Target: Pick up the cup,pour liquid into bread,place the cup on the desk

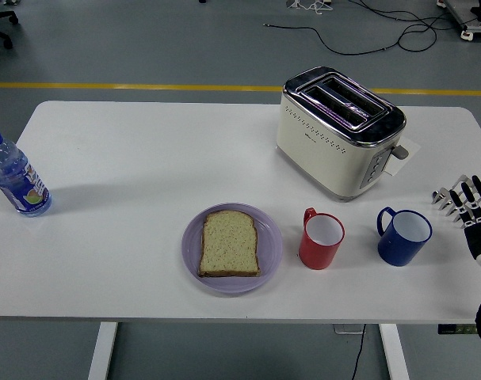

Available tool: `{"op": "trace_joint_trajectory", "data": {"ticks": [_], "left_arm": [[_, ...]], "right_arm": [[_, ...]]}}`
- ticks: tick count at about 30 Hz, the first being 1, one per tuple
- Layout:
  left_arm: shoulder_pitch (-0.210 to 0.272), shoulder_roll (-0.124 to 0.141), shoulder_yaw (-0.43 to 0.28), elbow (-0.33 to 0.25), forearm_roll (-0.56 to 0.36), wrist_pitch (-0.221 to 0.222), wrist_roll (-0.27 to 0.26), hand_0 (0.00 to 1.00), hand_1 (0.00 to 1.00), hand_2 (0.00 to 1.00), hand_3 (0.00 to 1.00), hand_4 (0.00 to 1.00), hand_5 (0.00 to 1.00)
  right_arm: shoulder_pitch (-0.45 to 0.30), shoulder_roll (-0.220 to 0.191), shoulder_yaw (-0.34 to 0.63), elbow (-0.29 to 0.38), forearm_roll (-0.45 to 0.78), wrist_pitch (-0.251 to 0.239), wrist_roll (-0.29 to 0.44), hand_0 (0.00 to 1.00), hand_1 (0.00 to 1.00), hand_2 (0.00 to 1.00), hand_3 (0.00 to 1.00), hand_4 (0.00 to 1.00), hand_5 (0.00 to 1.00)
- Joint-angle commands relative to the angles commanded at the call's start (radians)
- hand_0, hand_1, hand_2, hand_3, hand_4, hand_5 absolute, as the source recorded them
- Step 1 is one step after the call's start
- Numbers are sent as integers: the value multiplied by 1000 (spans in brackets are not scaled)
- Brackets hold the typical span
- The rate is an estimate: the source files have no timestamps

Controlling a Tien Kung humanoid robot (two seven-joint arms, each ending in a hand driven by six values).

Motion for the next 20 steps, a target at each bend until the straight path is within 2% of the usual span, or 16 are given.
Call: {"op": "trace_joint_trajectory", "data": {"ticks": [20], "left_arm": [[11, 0, 22, 1, -7, 0, 0, 635, 643, 657, 509, 237, 852]], "right_arm": [[-8, 1, -4, -8, 13, -7, 15, 668, 585, 656, 602, 589, 152]]}}
